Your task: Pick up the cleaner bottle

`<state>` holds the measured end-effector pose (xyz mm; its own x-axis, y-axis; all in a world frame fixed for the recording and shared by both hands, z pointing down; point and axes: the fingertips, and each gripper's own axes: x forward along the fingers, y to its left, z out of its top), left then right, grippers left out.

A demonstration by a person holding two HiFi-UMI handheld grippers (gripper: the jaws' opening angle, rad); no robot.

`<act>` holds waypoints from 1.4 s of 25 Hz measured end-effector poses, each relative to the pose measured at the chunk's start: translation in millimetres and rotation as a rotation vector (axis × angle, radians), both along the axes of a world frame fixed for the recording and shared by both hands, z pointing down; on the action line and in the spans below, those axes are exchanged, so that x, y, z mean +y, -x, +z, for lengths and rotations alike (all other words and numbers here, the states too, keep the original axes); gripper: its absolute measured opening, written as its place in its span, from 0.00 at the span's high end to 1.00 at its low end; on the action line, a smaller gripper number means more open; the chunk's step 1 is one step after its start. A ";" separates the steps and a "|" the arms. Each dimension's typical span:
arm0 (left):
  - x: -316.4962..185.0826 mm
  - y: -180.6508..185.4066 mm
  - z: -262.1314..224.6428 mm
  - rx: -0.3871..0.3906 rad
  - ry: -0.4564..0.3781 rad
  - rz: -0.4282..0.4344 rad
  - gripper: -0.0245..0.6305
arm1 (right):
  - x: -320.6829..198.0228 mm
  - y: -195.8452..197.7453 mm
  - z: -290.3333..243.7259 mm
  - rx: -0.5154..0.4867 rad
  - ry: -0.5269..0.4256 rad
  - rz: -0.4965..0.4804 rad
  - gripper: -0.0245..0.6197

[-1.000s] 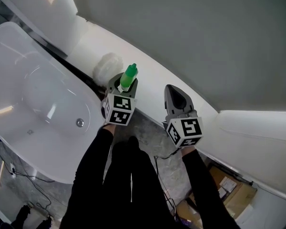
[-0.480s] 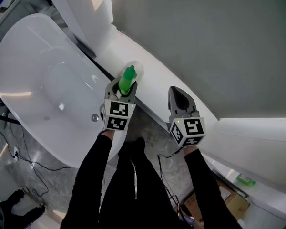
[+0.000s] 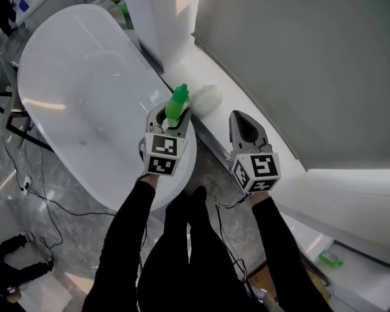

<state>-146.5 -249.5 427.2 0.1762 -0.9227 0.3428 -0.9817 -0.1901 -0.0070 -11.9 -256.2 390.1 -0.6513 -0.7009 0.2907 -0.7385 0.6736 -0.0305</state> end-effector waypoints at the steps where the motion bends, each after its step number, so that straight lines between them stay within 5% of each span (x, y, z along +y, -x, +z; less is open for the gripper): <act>1: 4.3 6.2 -2.3 0.003 -0.002 -0.010 0.68 | 2.4 6.7 -1.8 0.000 -0.001 -0.010 0.96; 16: 58.2 83.2 -37.2 -0.039 -0.028 -0.138 0.68 | 30.8 90.1 -21.3 -0.019 -0.019 -0.173 0.96; 35: 91.9 111.1 -65.6 -0.015 -0.075 -0.229 0.68 | 50.5 127.8 -37.0 0.000 -0.044 -0.279 0.96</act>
